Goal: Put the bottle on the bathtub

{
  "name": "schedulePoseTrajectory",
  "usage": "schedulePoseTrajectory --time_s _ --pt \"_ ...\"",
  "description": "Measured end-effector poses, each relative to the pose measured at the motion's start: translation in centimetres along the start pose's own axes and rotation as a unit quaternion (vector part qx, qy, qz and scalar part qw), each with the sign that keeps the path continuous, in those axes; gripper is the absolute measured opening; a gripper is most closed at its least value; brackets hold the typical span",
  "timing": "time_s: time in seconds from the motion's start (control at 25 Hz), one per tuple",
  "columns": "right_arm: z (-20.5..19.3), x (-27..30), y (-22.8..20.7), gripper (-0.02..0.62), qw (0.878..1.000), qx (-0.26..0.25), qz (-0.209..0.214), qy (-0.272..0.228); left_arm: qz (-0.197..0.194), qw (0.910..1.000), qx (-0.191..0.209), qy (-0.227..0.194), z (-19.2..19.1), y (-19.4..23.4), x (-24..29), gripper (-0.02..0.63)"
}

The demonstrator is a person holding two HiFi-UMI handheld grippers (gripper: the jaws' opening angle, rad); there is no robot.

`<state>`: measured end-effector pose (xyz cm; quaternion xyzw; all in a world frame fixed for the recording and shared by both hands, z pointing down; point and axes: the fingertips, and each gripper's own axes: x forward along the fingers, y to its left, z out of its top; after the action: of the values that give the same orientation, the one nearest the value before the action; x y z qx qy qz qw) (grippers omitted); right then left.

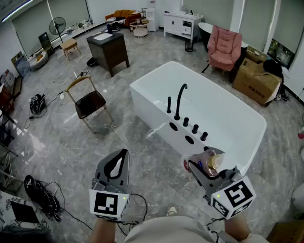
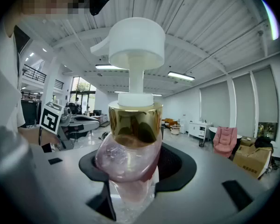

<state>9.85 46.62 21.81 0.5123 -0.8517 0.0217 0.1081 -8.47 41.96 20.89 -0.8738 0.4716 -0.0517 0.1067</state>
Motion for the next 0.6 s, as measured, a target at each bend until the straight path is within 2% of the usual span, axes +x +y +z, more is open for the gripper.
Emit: schedulePoseTrajectory --time_s 0.16,0.32,0.6 --pt "-0.3 -0.6 -2.3 0.261 1.000 0.007 -0.001 0.004 -0.013 0.9996 0.022 0.009 -0.6 -1.5 1.2 0.020" --pt "-1.2 -1.3 -4.9 0.261 1.000 0.026 0.004 0.008 -0.017 0.9994 0.027 0.016 -0.5 -3.7 2.7 0.020" --pt "-3.3 -2.5 -8.2 0.261 0.999 0.030 -0.004 0.024 -0.010 0.9995 0.028 0.010 0.6 -6.3 4.2 0.020"
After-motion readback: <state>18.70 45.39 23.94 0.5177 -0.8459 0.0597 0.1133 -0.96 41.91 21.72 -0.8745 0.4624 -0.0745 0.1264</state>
